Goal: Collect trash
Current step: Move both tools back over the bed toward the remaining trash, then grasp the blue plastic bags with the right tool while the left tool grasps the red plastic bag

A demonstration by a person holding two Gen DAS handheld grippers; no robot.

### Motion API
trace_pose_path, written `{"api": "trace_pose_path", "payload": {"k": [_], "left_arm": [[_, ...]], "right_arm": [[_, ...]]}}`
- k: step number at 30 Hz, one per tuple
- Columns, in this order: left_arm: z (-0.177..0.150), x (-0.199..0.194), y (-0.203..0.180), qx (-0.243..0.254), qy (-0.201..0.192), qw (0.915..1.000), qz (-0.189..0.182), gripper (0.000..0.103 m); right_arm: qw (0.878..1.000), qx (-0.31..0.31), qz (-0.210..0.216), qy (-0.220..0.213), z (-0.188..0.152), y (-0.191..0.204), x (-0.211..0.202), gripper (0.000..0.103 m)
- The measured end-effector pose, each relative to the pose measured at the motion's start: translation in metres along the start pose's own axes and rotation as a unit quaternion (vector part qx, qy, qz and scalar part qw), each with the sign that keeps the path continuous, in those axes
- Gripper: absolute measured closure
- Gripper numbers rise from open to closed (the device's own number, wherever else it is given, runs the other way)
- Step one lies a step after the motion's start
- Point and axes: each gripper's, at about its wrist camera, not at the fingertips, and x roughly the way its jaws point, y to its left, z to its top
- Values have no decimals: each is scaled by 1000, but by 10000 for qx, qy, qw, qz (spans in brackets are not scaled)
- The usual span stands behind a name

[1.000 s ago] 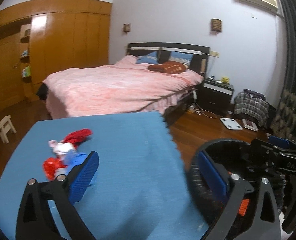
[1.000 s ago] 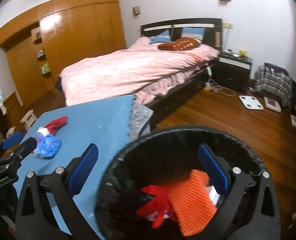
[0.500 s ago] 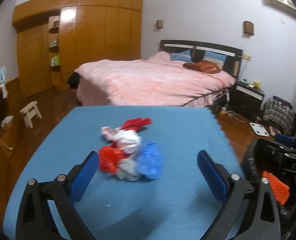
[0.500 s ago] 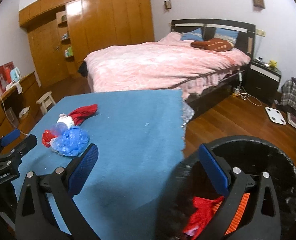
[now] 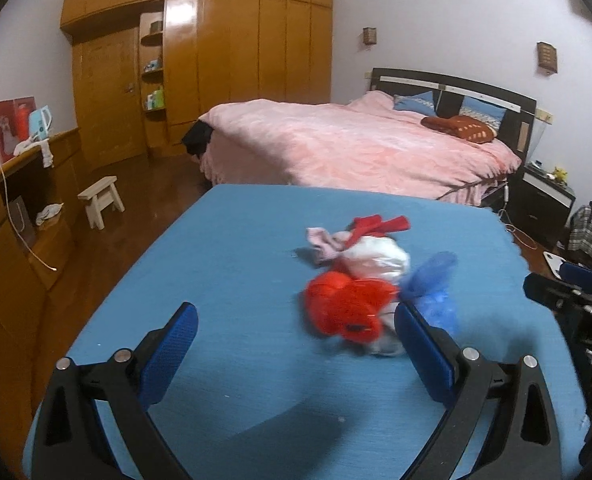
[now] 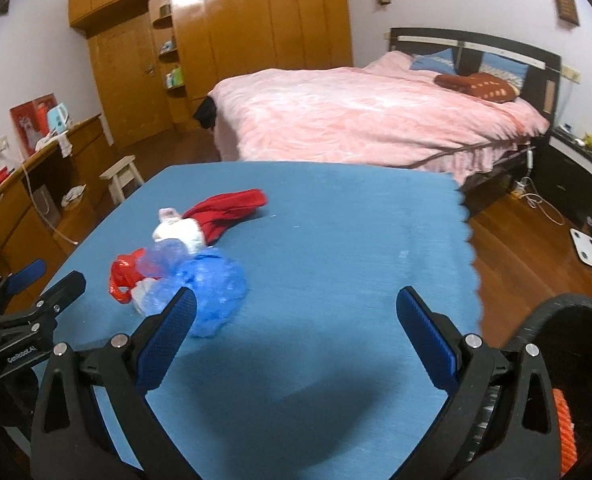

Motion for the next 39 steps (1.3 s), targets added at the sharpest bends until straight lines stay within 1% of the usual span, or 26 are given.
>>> {"api": "trace_pose_path", "payload": {"k": [4, 9, 14, 18, 20, 21, 23, 24, 25, 28, 31, 35, 39], "left_arm": [[1, 8, 13, -32, 63, 9999, 73, 6], [-2, 13, 24, -88, 108, 9998, 114, 6], [-6, 17, 28, -153, 156, 9997, 115, 6], [-9, 21, 29, -192, 193, 9996, 99, 6], [-10, 22, 30, -207, 206, 9995, 97, 6], [-11, 22, 30, -218, 214, 9995, 95, 6], [-11, 22, 30, -232, 231, 9994, 95, 6], [-12, 23, 30, -243, 242, 9994, 90, 6], [-12, 23, 30, -248, 247, 9994, 85, 6], [-12, 23, 29, -252, 252, 9993, 63, 6], [-11, 21, 26, -236, 235, 9994, 19, 6], [-9, 20, 16, -195, 207, 9996, -90, 6], [-5, 24, 2, -98, 189, 9995, -218, 6]], "right_arm": [[9998, -93, 138, 139, 1, 22, 23, 6], [9993, -188, 214, 258, 1, 40, 43, 6], [9987, -290, 239, 356, -1, 51, 57, 6], [9978, -268, 375, 482, -5, 52, 66, 6], [9965, -286, 507, 595, -7, 53, 71, 20], [9956, -276, 607, 659, -8, 53, 73, 32], [9945, -240, 756, 681, -8, 54, 72, 40], [9938, -259, 822, 696, -7, 54, 72, 50], [9935, -295, 841, 711, -7, 55, 72, 55], [9927, -312, 902, 735, -8, 53, 70, 63], [9930, -250, 929, 684, -7, 47, 62, 68], [9947, -171, 841, 560, -3, 35, 50, 69], [9970, -241, 567, 477, 1, 26, 44, 69]]}}
